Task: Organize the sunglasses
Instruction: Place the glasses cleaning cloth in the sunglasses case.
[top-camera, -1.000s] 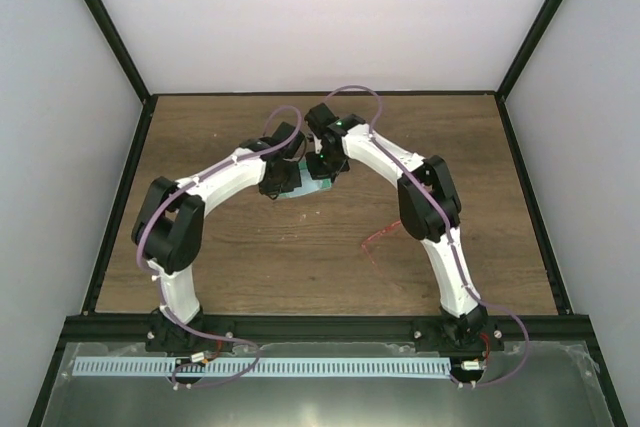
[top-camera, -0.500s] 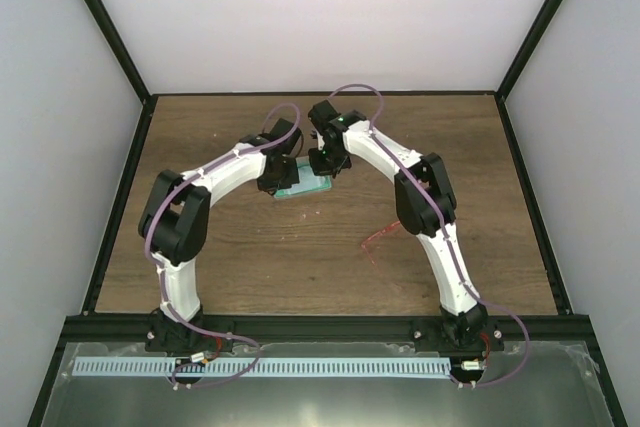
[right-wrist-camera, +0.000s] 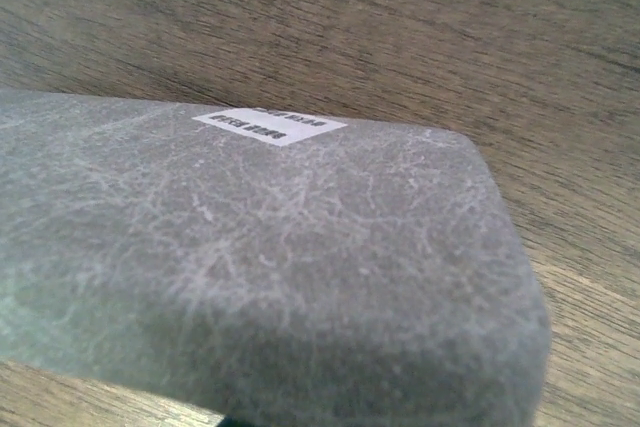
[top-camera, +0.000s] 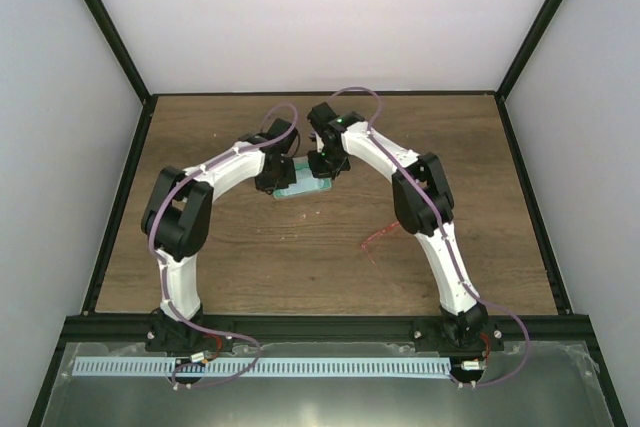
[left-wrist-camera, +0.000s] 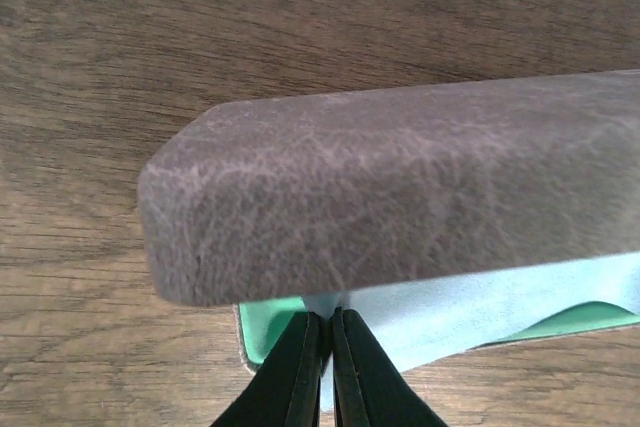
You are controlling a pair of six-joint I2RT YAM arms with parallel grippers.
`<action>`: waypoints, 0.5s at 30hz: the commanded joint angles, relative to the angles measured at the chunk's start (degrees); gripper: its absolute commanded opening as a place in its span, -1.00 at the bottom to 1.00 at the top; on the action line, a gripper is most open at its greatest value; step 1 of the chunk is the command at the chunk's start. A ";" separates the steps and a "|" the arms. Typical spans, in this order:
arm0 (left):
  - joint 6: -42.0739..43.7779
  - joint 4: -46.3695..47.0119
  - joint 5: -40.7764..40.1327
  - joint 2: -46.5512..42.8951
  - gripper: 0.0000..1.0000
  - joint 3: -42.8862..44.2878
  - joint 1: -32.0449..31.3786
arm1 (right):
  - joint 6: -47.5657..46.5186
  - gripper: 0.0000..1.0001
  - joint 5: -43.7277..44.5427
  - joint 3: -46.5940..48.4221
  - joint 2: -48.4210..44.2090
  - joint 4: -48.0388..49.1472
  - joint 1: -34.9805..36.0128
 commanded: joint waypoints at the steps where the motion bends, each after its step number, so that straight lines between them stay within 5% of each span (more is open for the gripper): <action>1: 0.86 0.01 0.25 1.25 -0.92 1.29 0.52 | -0.51 -0.99 -0.71 2.89 1.66 -0.74 -0.33; 15: 0.98 0.02 -0.40 2.32 -0.92 0.89 0.96 | -0.60 -0.98 -1.93 3.50 2.91 -0.74 -0.29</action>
